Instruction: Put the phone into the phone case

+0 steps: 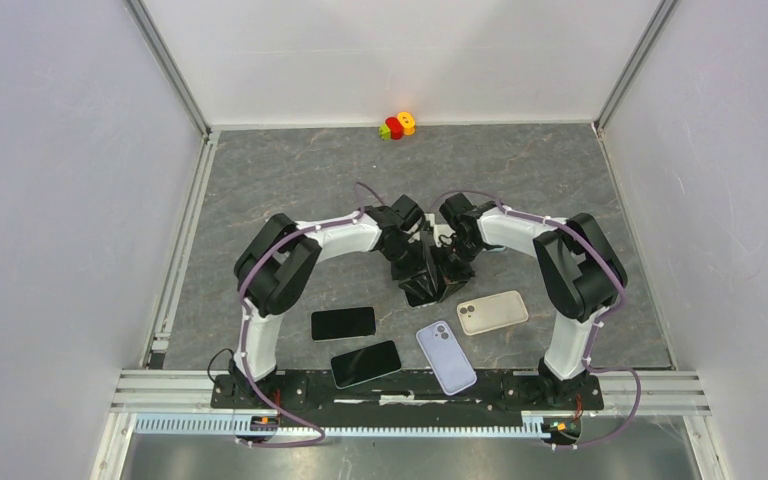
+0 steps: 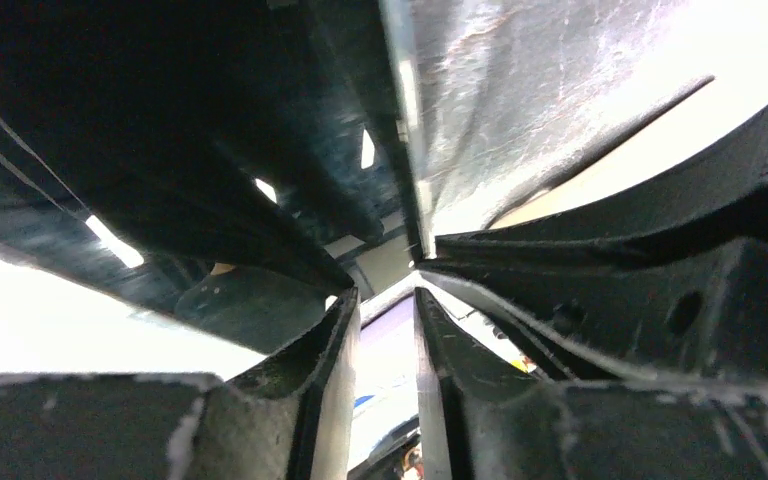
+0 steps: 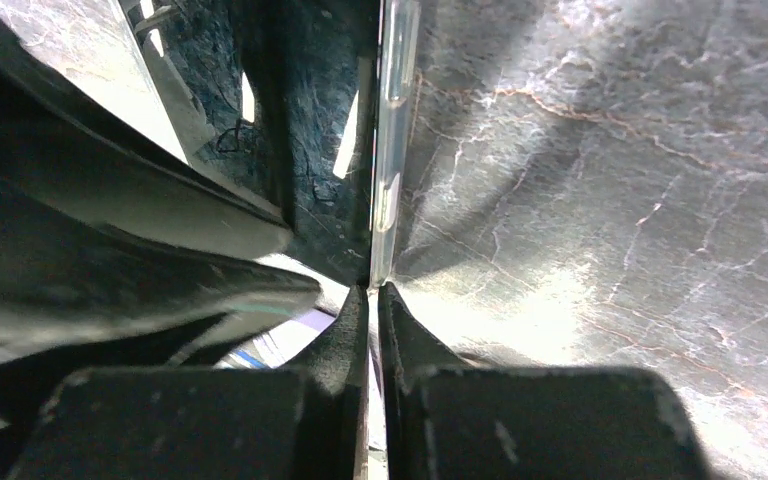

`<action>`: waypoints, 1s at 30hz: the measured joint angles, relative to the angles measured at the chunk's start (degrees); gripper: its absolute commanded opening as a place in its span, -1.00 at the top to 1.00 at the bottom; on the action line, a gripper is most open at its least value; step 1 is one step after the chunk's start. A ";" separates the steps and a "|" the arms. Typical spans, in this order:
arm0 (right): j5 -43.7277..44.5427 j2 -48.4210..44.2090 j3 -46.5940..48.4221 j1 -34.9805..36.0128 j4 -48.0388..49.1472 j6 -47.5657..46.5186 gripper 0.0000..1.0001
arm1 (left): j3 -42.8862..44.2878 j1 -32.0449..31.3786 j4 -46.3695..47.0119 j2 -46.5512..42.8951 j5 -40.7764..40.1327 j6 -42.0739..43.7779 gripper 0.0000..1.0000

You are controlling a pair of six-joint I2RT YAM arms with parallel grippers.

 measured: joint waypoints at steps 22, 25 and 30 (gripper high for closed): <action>-7.54 -7.28 -8.22 -3.32 12.17 5.25 -0.05 | -23.78 11.82 11.15 -17.20 -1.97 -3.06 0.01; -10.21 -8.07 -10.62 -3.87 14.58 7.30 -0.03 | -24.30 11.87 11.19 -17.59 -2.08 -3.23 0.01; -14.56 -8.17 -13.16 -3.76 15.32 9.35 0.00 | -24.30 12.15 11.72 -18.99 -2.08 -3.23 0.00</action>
